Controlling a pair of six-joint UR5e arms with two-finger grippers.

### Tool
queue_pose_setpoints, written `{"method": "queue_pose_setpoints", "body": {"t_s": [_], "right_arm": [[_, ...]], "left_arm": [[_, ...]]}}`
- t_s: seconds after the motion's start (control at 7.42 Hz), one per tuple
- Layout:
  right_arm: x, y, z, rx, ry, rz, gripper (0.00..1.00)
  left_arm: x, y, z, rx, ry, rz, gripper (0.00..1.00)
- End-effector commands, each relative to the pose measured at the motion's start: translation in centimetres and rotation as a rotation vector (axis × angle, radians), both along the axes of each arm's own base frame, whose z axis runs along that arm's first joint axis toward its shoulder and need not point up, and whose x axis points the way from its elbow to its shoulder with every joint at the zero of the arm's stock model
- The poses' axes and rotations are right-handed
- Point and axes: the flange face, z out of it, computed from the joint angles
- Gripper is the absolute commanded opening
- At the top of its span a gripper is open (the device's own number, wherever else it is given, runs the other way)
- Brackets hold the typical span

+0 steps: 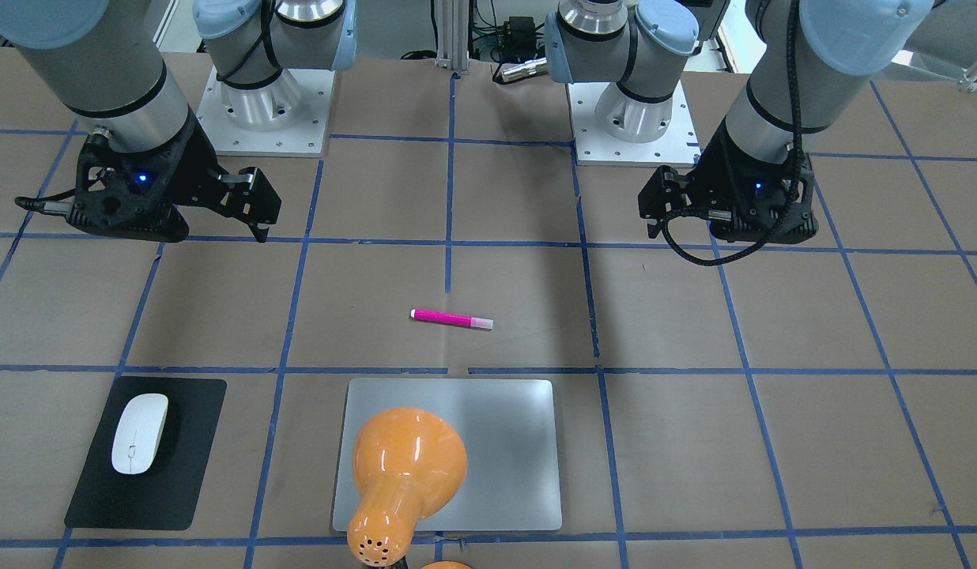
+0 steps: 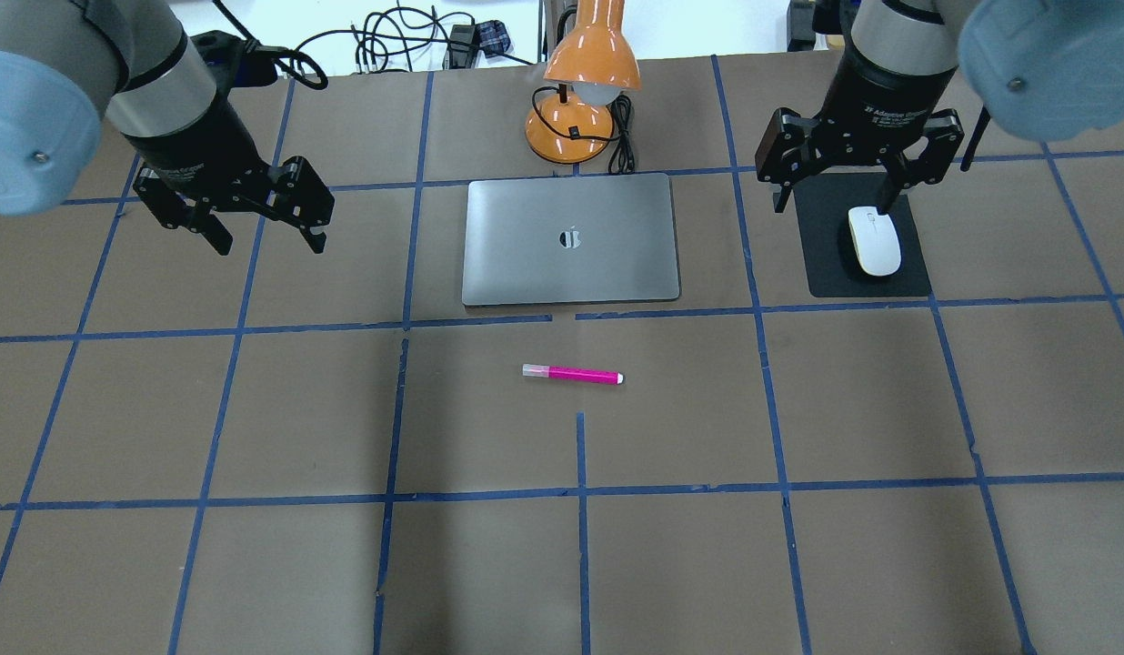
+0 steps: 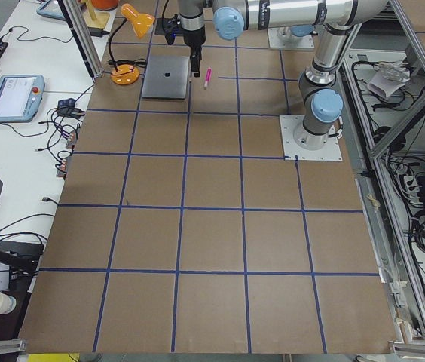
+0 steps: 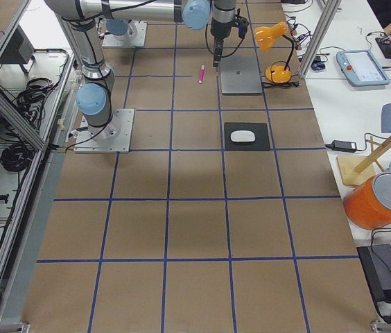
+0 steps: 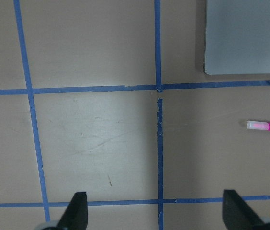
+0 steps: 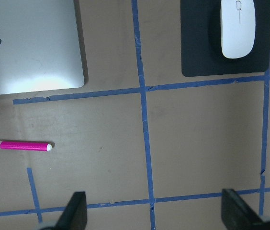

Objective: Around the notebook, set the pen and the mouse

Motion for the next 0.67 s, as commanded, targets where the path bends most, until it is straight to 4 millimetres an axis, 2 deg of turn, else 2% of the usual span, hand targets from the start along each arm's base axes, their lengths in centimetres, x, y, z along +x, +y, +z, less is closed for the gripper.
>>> {"method": "queue_pose_setpoints", "body": {"t_s": [0.0, 0.54], "right_arm": [[-0.02, -0.02, 0.09, -0.002, -0.001, 0.001, 1.0], [-0.03, 0.07, 0.01, 0.001, 0.001, 0.003, 1.0]], "left_arm": [[-0.21, 0.37, 0.38, -0.006, 0.003, 0.003, 1.0], [-0.16, 0.5, 0.17, 0.005, -0.002, 0.0, 1.0]]}}
